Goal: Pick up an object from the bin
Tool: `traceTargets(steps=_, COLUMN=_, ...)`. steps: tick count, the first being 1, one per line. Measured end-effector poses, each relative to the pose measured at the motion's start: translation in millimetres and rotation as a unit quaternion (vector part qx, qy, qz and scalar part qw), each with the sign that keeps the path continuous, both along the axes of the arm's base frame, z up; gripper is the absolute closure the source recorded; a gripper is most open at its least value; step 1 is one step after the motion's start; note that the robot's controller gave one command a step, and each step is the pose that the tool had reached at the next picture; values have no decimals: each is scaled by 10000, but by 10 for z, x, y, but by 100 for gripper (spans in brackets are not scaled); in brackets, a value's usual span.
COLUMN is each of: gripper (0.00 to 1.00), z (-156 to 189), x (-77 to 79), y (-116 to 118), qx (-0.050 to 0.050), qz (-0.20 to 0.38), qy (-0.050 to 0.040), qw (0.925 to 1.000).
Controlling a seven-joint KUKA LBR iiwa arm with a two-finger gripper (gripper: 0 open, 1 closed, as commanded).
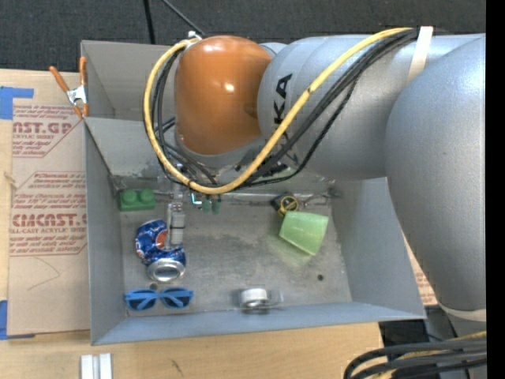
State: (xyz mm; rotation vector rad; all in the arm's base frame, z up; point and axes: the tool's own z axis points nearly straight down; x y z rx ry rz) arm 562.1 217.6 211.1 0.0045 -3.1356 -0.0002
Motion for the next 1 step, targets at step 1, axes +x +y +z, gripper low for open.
traceTargets(steps=1, gripper=0, z=-1174, x=-324, y=-133, qx=14, qz=1491, qy=-63, qw=9888)
